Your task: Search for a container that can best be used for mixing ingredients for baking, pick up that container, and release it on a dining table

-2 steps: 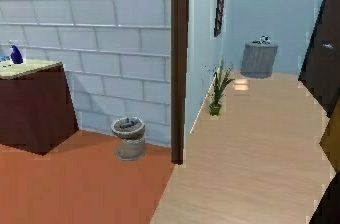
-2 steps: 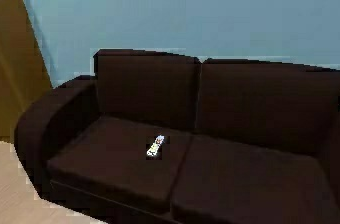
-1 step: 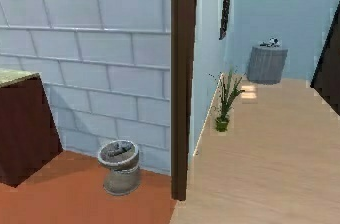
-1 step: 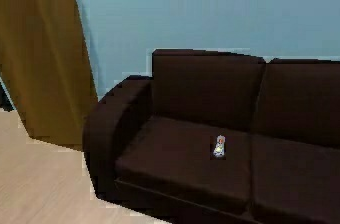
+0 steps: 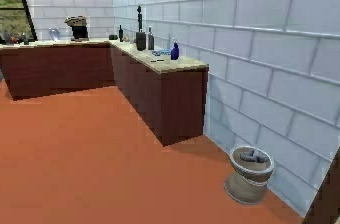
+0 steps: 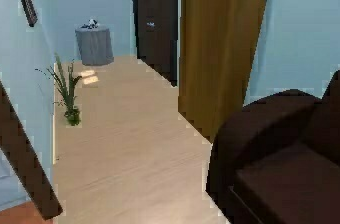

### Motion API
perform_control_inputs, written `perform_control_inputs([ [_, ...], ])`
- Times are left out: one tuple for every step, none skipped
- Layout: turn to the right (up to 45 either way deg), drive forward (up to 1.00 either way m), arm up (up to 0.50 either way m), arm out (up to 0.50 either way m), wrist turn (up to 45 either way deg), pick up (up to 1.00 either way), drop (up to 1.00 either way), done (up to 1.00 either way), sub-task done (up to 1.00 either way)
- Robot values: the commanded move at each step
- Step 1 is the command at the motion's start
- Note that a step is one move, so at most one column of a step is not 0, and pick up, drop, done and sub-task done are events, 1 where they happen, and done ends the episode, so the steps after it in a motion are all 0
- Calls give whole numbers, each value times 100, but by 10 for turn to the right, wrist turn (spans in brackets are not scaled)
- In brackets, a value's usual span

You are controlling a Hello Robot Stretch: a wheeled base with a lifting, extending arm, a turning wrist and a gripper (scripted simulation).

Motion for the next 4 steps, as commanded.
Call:
perform_control_inputs([
  [-240, 0, 0, 0, 0, 0, 0, 0, 0],
  [0, 100, 0, 0, 0, 0, 0, 0, 0],
  [0, 100, 0, 0, 0, 0, 0, 0, 0],
  [0, 100, 0, 0, 0, 0, 0, 0, 0],
])
